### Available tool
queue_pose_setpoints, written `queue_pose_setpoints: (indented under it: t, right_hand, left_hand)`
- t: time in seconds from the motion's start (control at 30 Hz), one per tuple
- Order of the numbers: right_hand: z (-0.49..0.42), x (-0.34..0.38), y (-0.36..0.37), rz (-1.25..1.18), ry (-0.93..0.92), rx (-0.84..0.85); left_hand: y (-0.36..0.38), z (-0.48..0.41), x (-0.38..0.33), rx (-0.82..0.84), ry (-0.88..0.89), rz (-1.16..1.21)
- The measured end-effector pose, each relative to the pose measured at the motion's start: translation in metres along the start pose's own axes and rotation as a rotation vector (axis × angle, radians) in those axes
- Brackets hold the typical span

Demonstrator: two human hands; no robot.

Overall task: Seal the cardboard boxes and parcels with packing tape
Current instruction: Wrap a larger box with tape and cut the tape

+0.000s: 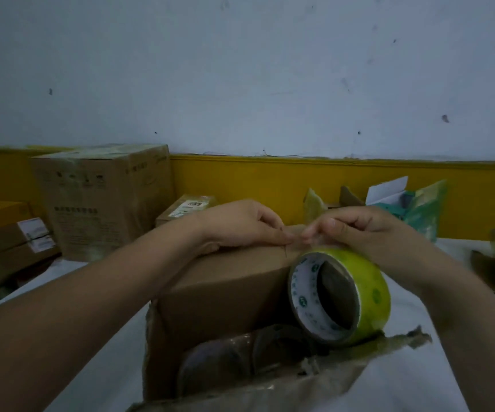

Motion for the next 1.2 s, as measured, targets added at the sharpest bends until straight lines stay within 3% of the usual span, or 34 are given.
queue_pose_setpoints:
  t: [0.17,0.33,0.43,0.5,0.57,0.7,0.8,0.97,1.07,1.2]
  right_hand:
    - [0.017,0.049,-0.047,-0.244,-0.134,-0.226]
    - [0.018,0.067,-0.06,-0.097,-0.104,-0.125]
    - [0.016,0.057,-0.058,0.022,-0.066,-0.095]
    - [0.015,0.051,-0.05,0.074,-0.056,-0.075]
    - [0.014,0.05,-0.042,0.068,-0.056,-0.07]
    - [0.006,0.062,-0.028,0.084,-0.083,-0.061]
    - [0.0,0.073,-0.017,0.117,-0.092,-0.029]
    - [-0.009,0.078,-0.014,0.171,-0.07,-0.016]
    - [-0.016,0.087,-0.024,0.104,-0.052,-0.038]
    - [-0.014,0.08,0.001,0.066,0.029,0.136]
  left_hand:
    - [-0.002,0.008,-0.056,0.03,0.326,-0.202]
    - [0.012,0.015,-0.056,0.188,0.336,-0.234]
    - [0.009,0.014,-0.047,0.051,0.302,-0.454]
    - [0.009,0.02,-0.048,-0.091,0.367,-0.713]
    - [0.011,0.028,-0.048,-0.147,0.438,-0.826]
    - [0.009,0.022,-0.028,-0.017,0.356,-0.601]
    - [0.002,0.012,-0.023,-0.026,0.282,-0.493]
    - [0.007,0.009,-0.033,0.137,0.199,-0.418]
    - [0.002,0.007,-0.038,0.153,0.131,-0.388]
    - [-0.005,0.015,-0.015,0.137,-0.105,-0.064]
Point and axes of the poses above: each hand's wrist, its own z-axis away from the middle knuckle, its own y-axis out of the palm, x = y × z, the point moved 10 cm from there along -z, towards the middle knuckle, and after that the axes turned 2 degrees about -y, right-handed, at the moved point
